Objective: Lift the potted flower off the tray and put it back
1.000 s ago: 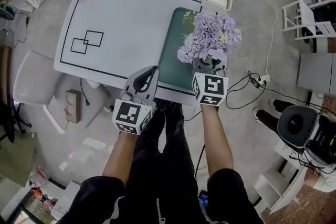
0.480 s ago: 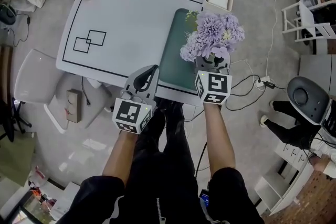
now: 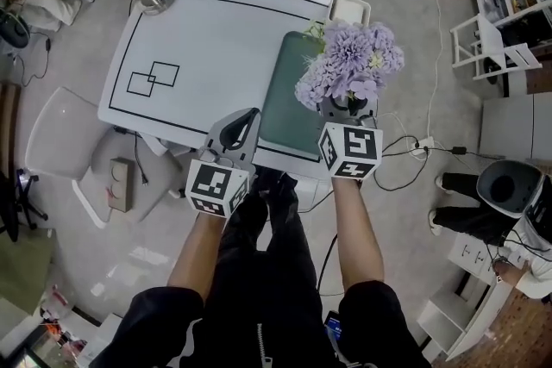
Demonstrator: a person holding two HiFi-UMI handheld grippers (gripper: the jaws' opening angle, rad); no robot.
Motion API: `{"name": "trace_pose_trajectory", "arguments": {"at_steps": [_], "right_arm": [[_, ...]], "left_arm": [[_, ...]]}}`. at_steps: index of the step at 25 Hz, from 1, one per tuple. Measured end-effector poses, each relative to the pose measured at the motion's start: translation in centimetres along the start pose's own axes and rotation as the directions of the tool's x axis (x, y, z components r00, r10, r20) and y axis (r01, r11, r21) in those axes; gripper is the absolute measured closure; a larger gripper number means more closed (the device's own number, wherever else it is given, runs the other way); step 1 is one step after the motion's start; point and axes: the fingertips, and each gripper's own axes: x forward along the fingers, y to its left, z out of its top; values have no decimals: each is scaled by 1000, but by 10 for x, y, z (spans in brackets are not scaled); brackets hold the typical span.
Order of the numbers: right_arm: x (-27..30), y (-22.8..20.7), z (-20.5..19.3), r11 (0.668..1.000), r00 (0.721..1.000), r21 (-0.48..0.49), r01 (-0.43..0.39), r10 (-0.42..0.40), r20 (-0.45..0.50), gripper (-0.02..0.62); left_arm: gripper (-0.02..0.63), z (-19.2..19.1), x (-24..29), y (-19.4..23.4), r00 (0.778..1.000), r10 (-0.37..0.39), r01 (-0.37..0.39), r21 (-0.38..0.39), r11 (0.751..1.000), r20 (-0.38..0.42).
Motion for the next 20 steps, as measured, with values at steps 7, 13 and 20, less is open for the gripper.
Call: {"name": "trace_pose_trajectory", "arguments": {"at_steps": [7, 13, 20], "right_arm": [[-36, 9, 34, 1000, 1000, 12, 2, -3, 19, 353], [-75, 13, 33, 999, 1000, 24, 22, -23, 6, 353], [-128, 29, 14, 996, 998, 64, 58, -59, 6, 353]], "left_arm": [[600, 30, -11, -11, 999, -16, 15, 22, 1000, 45], [600, 38, -18, -26, 997, -48, 45, 43, 998, 63], [600, 34, -25, -53, 994, -90, 85, 75, 994, 58]]}}
